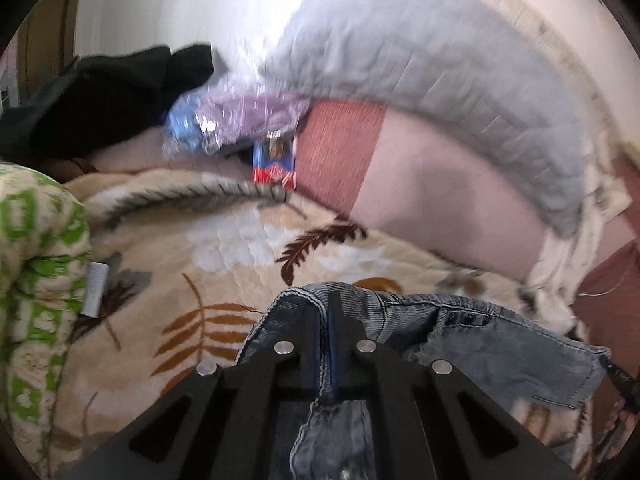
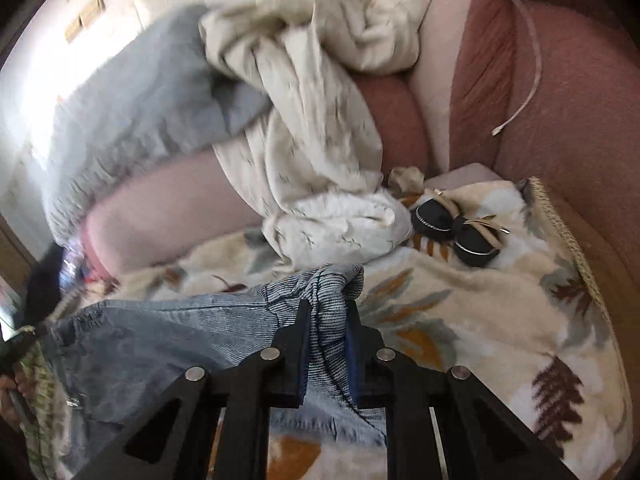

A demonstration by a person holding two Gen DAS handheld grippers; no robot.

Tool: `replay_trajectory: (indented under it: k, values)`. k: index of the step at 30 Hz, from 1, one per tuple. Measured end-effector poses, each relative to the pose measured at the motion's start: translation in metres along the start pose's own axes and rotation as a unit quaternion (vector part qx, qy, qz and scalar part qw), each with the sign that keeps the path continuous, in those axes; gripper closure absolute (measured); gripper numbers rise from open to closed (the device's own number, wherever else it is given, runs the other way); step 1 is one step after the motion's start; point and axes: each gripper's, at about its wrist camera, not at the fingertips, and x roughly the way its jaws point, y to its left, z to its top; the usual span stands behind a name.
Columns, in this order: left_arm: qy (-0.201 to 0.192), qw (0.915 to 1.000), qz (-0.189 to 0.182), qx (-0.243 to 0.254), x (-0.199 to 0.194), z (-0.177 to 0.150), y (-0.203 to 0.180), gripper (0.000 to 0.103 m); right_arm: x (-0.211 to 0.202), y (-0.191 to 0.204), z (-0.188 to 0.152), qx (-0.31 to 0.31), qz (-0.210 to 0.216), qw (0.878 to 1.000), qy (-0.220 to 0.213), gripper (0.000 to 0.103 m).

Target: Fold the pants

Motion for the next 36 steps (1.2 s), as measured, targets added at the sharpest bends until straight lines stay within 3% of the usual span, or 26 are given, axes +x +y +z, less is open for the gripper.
replay_trajectory:
  k: [6,13,17,23,32,36]
  values:
    - [-0.038,0.9983,-0.043,0.000,-0.085,-0.026,0.009,0.100,-0.077,-0.007,-0.029,0.028,0.040,0.998,-0.034,0.088]
    - [-0.042,0.9974,-0.056,0.016,-0.153,-0.115,0.033,0.100,-0.129,-0.029,-0.099,0.041,0.050,0.998,-0.024,0.088]
    - [-0.010,0.9988,-0.048,0.003,-0.160,-0.171,0.058,0.099,-0.140,-0.046,-0.142,0.049,0.050,0.998,-0.001,0.088]
    - [0.027,0.9992,-0.029,-0.009,-0.160,-0.228,0.079,0.099,-0.154,-0.061,-0.198,0.038,0.054,0.997,0.028,0.088]
    - [0.027,0.9988,-0.028,-0.029,-0.166,-0.244,0.091,0.098,-0.154,-0.077,-0.255,0.041,0.071,0.992,0.095,0.084]
    - [0.033,0.9982,-0.006,-0.051,-0.170,-0.248,0.099,0.098,-0.160,-0.084,-0.261,0.039,0.085,0.989,0.113,0.073]
